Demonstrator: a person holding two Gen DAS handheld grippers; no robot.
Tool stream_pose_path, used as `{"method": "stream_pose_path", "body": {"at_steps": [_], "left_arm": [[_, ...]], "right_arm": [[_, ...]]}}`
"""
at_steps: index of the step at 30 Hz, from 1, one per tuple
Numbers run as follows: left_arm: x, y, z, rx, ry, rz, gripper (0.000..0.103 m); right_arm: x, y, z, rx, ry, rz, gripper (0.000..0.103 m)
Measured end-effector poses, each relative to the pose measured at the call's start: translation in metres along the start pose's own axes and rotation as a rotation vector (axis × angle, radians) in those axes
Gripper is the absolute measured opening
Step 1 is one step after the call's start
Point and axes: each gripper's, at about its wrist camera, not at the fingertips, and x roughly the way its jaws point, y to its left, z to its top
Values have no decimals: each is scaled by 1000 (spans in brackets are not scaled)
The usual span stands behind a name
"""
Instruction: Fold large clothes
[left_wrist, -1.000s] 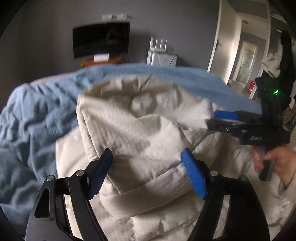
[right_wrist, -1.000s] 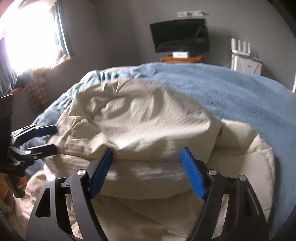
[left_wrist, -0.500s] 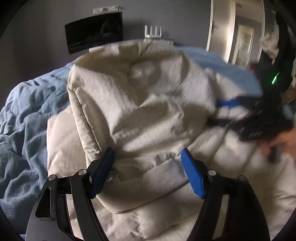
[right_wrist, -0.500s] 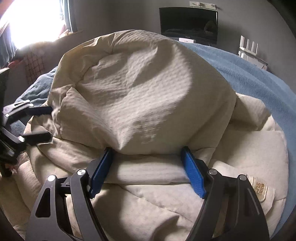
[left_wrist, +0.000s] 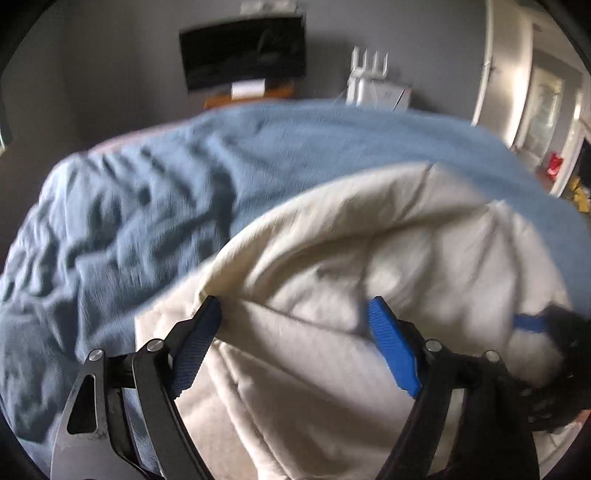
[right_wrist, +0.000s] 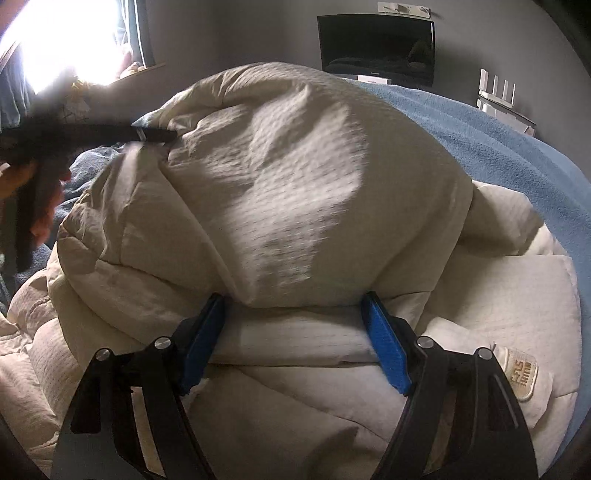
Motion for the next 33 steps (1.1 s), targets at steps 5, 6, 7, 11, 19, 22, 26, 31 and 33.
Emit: {"method": "stream_pose_path", "body": {"at_steps": [5,6,7,11,19,22,26,31,33], "left_arm": [[10,3,-16,4,-17,3,80],[13,4,-18,1,-11,-1,80],[19,7,-21,-4,5,-9,80],[32,15,-24,-31,29,-34,80],[-20,4,-24,5,-61,12,90],[-47,1,-36,-13,-84,-36,91],[-57,-7,-66,4,-34,-67,91],[-33,-4,-88,-16,36,-42,92],[-26,-4,-91,-16,39,-33,92]], "right_arm": [[3,0,0,0,8,4,73],[4,-1,1,1,8,7,73],[4,0,1,0,9,8,73],[5,2,0,-14,11,1,73],[5,5,-3,-18,10,-7,73],[5,4,-3,-18,10,-6,73],[5,4,-4,-16,4,-3,73],[3,5,-6,-22,-9,-15,73],[2,6,-9,-25,-12,-19,73]]}}
